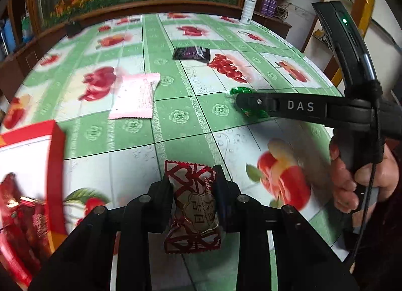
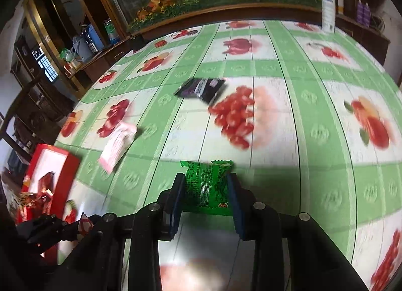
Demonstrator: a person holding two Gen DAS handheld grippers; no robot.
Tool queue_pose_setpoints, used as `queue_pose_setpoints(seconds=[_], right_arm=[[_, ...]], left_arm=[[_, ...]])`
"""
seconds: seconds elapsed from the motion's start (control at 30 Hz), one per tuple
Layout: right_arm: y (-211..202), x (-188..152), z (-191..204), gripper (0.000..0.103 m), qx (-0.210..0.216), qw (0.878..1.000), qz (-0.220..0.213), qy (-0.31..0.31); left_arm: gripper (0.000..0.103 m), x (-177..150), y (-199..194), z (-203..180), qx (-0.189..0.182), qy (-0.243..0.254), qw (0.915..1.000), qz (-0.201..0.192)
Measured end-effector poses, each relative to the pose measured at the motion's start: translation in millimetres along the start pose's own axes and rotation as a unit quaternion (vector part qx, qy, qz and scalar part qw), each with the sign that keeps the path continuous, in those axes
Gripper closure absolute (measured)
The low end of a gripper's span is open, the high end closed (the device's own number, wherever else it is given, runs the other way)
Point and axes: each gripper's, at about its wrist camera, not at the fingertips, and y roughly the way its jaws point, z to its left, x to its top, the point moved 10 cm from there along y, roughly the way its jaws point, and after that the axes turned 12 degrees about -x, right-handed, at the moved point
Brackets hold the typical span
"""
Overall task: Organize snacks
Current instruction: 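Grasp the red-white heart-print candy with the left tool while the right grasps the green packet, then carry the heart-print candy and green packet over the box and release both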
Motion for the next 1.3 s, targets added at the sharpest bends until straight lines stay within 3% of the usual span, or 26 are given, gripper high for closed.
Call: queue_pose_setpoints(seconds=[0.23,0.47,0.77,1.3], right_arm=[[-45.7,-25.4,5.8,0.069,0.046,0.998,-0.038,0.025],[-92.3,-42.0,23.1,0.069,0.083,0.993,-0.081,0.036],[-123.8,-43.9,62.2,0.069,0.105,0.989,-0.106,0.012],[-138.3,-50.4,116.6,0.069,0.113,0.986,-0.117,-0.033]], left_arm=[[0.076,4.4,-44.5,-4.0,0.069,0.045,0.995,-0.058],[0.076,11.2,-84.3,5.0,0.111,0.051,0.9871,-0.103],[0.076,4.4,-112.1,25.6,0.136,0.035,0.9818,-0.127],[0.076,-12.3,-144.5,72.1,0.16,-0.013,0.9749,-0.154]])
